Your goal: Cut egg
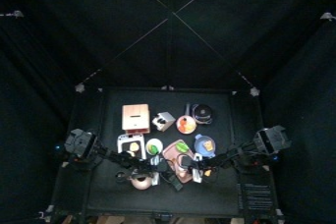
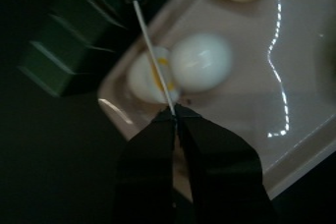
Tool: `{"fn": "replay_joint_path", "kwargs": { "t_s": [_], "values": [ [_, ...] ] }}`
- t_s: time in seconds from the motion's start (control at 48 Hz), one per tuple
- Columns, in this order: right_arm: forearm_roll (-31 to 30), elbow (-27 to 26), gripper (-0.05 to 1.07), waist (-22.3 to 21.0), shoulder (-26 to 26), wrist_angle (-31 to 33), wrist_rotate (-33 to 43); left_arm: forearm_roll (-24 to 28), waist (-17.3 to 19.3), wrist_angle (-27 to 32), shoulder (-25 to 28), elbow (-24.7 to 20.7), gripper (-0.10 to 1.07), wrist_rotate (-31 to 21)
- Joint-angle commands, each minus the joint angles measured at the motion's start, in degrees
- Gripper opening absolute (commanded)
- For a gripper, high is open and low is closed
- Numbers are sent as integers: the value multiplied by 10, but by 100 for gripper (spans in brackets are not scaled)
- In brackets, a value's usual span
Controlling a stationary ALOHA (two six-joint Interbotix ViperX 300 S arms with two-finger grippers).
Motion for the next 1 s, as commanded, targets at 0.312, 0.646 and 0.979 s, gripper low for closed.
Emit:
{"fn": "replay_joint_path", "kwargs": {
  "t_s": [0.312, 0.646, 0.979],
  "values": [
    [0, 0, 38, -12, -8, 4, 0, 1, -3, 13, -6, 6, 38, 3],
    [-2, -1, 39, -11, -23, 12, -1, 8, -3, 9, -26, 5, 38, 6],
    [-11, 2, 41, -11, -89, 32, -1, 25, -3, 8, -69, 14, 38, 4]
  ]
}}
